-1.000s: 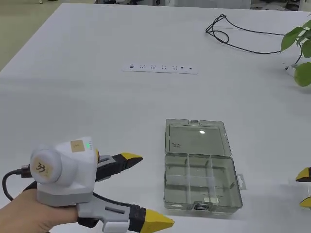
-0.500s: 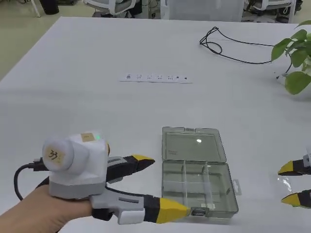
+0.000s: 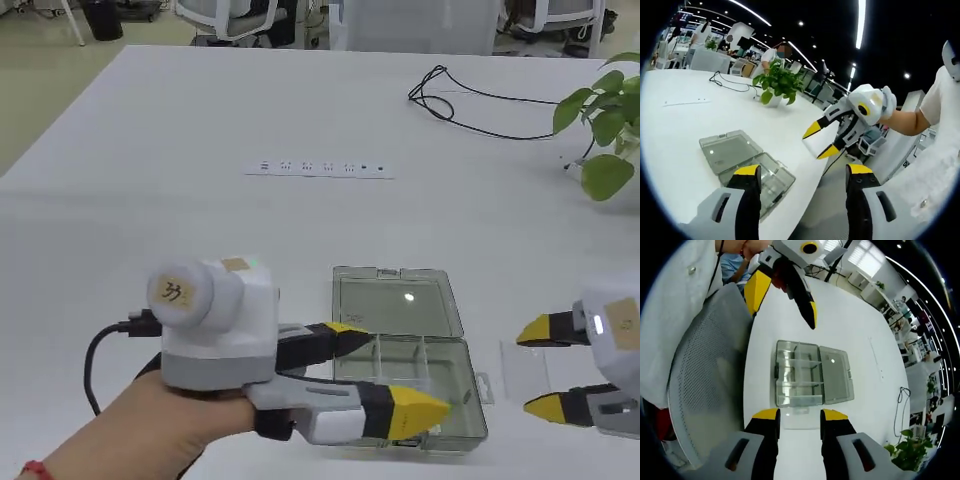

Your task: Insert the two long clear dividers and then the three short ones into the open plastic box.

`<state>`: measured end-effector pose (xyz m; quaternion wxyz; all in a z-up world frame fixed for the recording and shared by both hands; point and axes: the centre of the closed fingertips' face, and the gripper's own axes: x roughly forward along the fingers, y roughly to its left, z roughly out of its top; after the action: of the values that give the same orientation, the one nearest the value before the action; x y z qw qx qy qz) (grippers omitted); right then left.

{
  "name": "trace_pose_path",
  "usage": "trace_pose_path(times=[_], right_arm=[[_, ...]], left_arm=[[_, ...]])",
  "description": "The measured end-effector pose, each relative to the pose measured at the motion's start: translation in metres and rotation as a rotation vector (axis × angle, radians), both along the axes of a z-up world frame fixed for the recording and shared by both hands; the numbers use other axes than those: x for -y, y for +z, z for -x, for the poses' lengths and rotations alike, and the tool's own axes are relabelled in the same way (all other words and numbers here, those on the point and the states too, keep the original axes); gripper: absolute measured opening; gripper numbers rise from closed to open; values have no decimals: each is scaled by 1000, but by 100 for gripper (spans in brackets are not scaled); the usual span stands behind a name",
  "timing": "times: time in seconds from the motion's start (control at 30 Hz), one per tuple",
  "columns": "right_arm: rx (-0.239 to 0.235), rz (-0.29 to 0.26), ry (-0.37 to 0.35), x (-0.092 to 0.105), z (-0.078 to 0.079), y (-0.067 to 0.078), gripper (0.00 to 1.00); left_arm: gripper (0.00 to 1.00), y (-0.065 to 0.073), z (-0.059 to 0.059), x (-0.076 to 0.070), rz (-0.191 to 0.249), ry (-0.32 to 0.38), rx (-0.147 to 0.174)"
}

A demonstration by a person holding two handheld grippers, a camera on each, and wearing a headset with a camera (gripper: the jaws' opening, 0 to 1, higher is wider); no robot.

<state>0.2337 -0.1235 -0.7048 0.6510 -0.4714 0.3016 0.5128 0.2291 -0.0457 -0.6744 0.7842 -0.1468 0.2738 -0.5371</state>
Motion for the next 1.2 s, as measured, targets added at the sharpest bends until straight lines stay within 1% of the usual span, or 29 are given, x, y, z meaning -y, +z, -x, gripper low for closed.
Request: trace_pose_path(times=[0.03, 0.07, 0.1, 0.2, 0.27, 0.33, 0.4, 0.47, 0.5, 0.53, 0.6, 0.63, 0.77, 0.9, 1.03, 1.17, 1.2], right_arm=[[4, -1, 1, -4, 1, 2, 32], [12, -3, 6, -9, 3, 5, 32], [15, -3, 5, -12, 4, 6, 32], [38, 6, 5, -23, 6, 12, 32], [49, 15, 9, -27, 8, 14, 32], [48, 11, 5, -31, 10, 16, 32], [48, 1, -1, -36, 12, 19, 32], [57, 7, 1, -39, 14, 21, 32], [61, 9, 4, -41, 16, 23, 32], [60, 9, 4, -43, 17, 24, 32], [61, 6, 11, -46, 20, 25, 32], [62, 7, 12, -47, 20, 26, 32], [66, 6, 15, -51, 22, 29, 32], [75, 18, 24, -53, 23, 30, 32], [78, 25, 26, -53, 24, 31, 32], [83, 31, 26, -53, 24, 31, 32], [83, 32, 26, -53, 24, 31, 32]], left_arm=[[65, 1, 0, 2, 9, 4, -13], [63, 1, 1, 6, 21, 7, -46], [60, 0, 2, 9, 27, 13, -63], [52, 0, 5, 18, 54, 17, -91], [49, -2, 7, 23, 55, 19, -110], [44, -3, 8, 26, 58, 20, -123], [40, -5, 9, 30, 71, 29, -154], [34, -6, 7, 31, 87, 47, -177], [30, -5, 7, 32, 107, 56, -197], [28, -5, 7, 33, 115, 59, -206], [23, -5, 9, 35, 119, 52, -212], [23, -5, 9, 37, 119, 49, -208], [20, -6, 13, 39, 115, 38, -217], [12, -6, 13, 40, 130, 41, -221], [11, -6, 13, 40, 137, 44, -231], [5, -3, 15, 42, 156, 39, -237], [4, -3, 15, 42, 159, 39, -233]])
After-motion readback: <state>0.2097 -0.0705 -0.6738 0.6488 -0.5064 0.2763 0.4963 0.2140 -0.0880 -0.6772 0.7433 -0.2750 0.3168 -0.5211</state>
